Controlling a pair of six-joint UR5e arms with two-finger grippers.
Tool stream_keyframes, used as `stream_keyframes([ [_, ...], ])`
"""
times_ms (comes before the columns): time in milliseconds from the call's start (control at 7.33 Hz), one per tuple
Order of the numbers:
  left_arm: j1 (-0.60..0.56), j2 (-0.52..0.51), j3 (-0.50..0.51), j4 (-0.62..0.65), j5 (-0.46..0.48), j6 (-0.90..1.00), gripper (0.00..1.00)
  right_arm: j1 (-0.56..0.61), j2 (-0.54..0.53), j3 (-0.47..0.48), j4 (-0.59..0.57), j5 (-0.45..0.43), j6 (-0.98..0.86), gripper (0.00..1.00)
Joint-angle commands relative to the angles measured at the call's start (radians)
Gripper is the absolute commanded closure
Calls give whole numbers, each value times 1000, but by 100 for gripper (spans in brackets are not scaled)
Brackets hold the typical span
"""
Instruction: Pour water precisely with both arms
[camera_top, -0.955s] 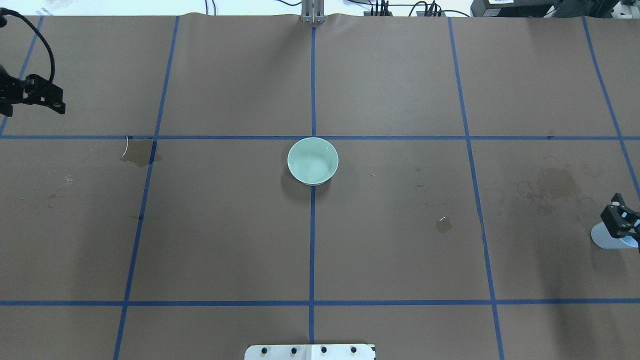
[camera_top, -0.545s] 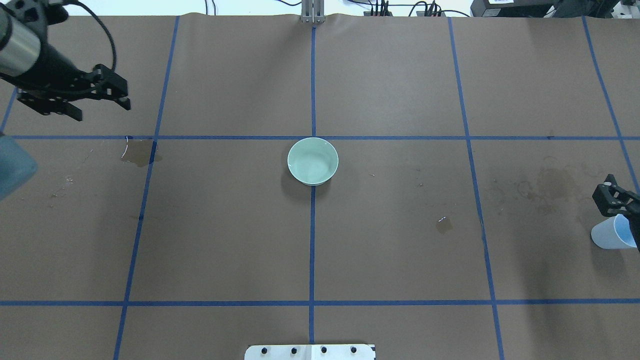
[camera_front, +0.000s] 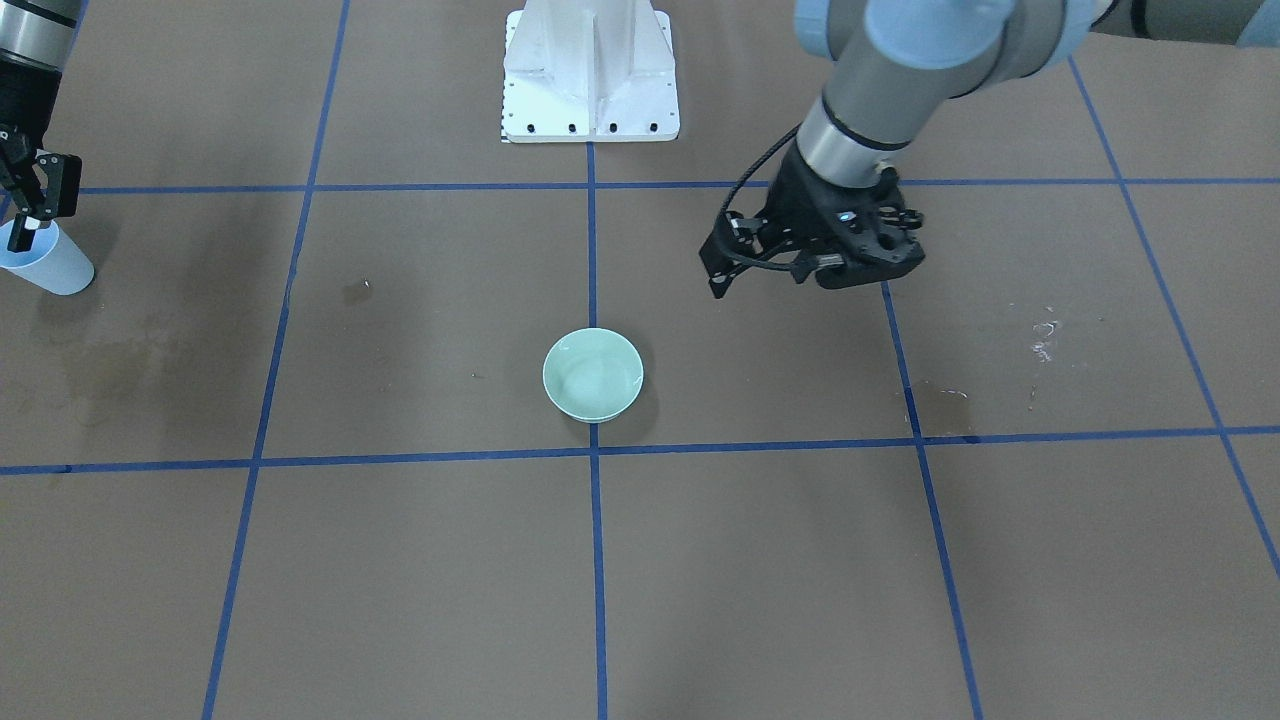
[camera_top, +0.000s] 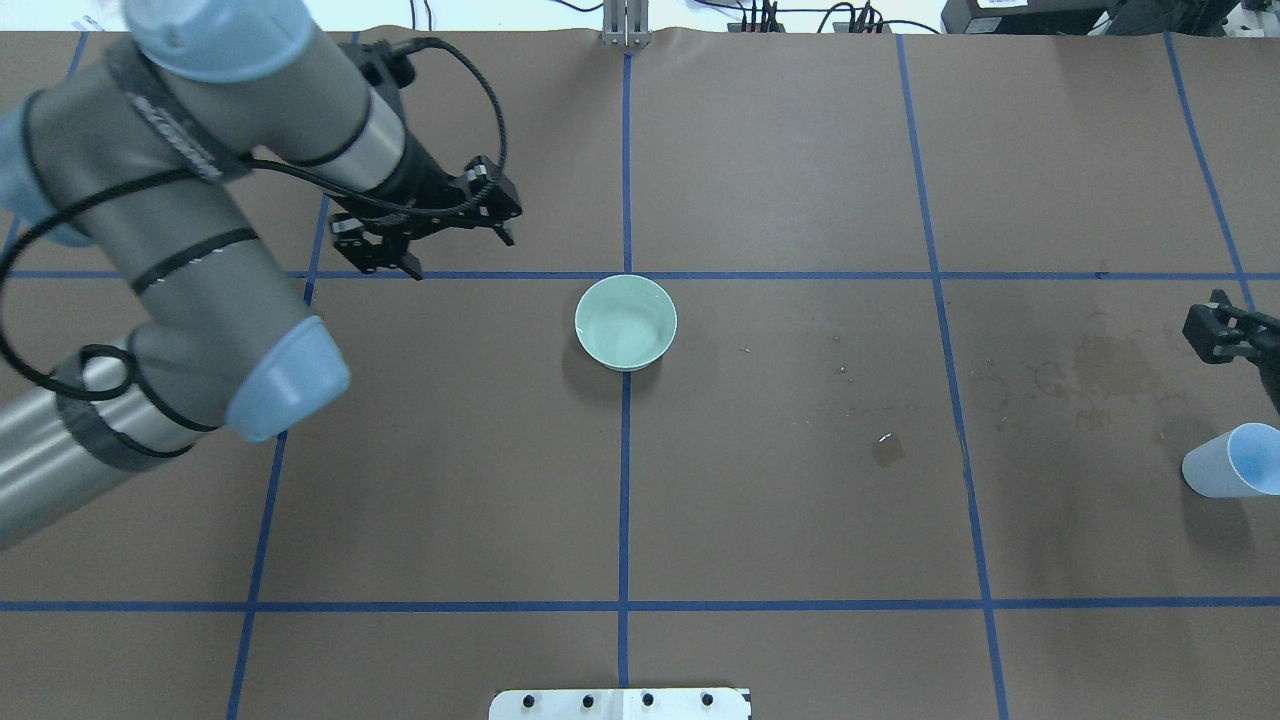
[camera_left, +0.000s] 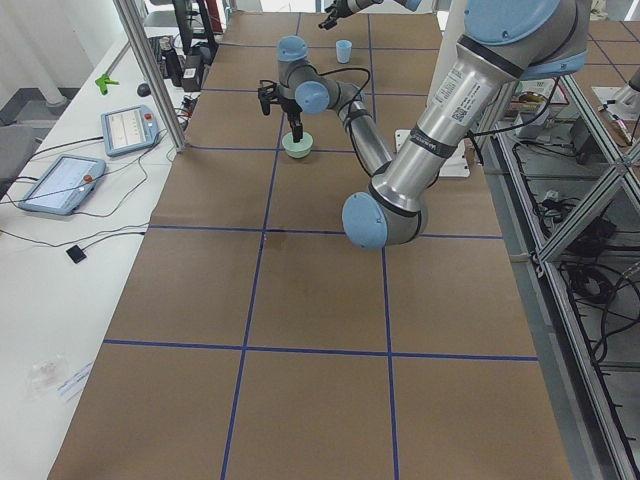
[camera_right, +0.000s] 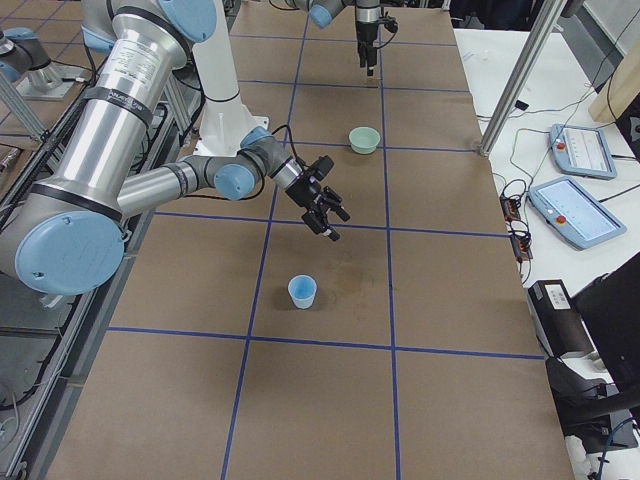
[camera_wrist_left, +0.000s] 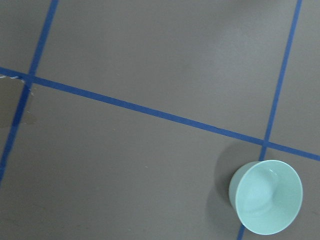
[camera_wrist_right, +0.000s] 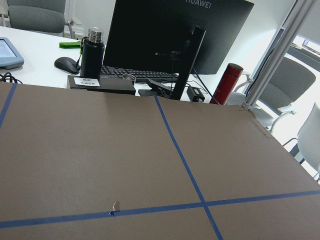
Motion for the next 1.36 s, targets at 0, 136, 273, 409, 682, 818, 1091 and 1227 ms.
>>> stream_keyframes([
  [0,75,-93,224,-178,97,-75,0,120,93,-7,-2,106,-177,1],
  [136,81,-94,295,-260,97,-75,0,207,124,-15,-2,208,-281,1],
  [273,83,-97,340,-300,97,-73,0,299,174,-42,-4,311,-387,1],
  [409,86,-97,369,-323,97,-72,0,356,193,-64,-5,399,-450,1],
  [682,113,-97,389,-339,97,-64,0,635,376,-276,-1,836,-674,1],
  [818,122,-97,389,-337,97,-64,0,682,401,-312,-8,864,-752,1],
  [1091,141,-97,389,-339,97,-58,4,722,427,-378,-13,962,-796,1],
  [1227,153,-99,389,-337,97,-58,10,768,449,-429,-15,1048,-834,1],
])
